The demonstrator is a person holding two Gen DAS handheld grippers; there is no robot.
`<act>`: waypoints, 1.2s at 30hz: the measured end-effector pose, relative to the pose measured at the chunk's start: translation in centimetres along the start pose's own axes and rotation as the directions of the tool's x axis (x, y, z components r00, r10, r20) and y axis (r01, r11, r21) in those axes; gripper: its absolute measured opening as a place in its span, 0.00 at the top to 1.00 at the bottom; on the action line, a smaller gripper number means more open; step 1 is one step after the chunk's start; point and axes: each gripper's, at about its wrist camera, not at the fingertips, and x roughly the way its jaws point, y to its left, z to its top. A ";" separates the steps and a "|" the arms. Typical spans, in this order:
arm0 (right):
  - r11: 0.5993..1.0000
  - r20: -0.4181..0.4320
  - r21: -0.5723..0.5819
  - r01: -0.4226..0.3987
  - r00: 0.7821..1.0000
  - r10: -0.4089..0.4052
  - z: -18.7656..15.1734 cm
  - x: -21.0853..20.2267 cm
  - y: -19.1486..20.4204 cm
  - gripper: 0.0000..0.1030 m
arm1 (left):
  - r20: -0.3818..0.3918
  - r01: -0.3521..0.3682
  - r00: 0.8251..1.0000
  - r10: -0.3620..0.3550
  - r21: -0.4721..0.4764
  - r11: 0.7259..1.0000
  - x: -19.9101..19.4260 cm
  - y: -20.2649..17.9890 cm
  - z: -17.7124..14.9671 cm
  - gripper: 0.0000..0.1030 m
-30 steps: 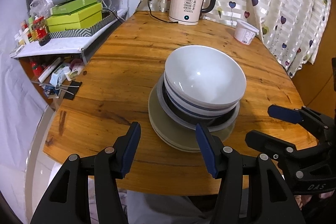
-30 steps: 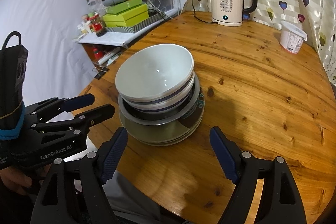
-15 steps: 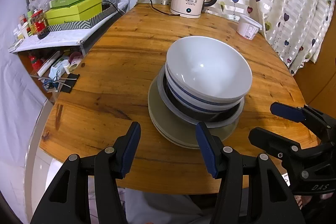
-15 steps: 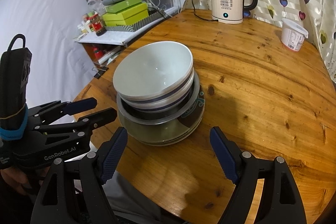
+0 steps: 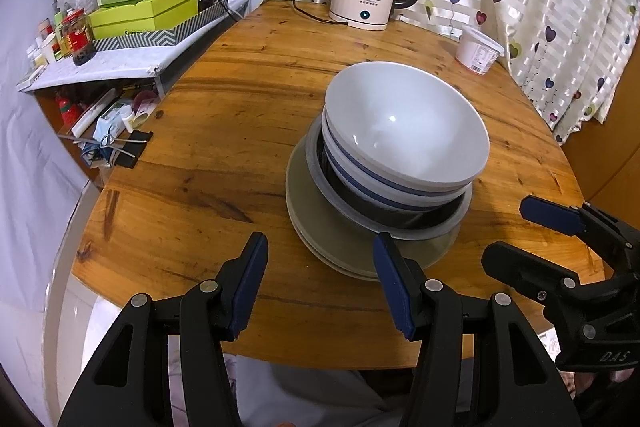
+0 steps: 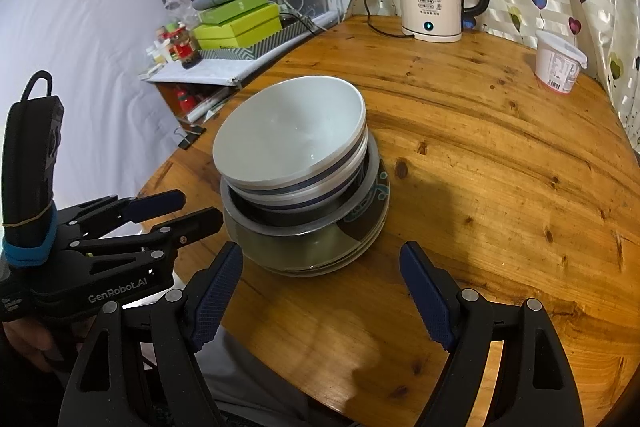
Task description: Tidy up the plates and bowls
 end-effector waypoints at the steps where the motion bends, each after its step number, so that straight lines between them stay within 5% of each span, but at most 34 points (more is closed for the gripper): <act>1: 1.000 -0.001 0.000 0.000 1.000 0.000 0.0 0.0 0.0 0.21 | 0.000 -0.002 1.000 0.002 0.001 1.000 0.0 0.0 0.0 0.46; 36: 1.000 -0.005 0.001 -0.001 1.000 0.001 -0.2 0.0 -0.1 0.21 | -0.037 -0.001 0.999 0.000 -0.023 1.000 0.4 0.2 -0.4 0.46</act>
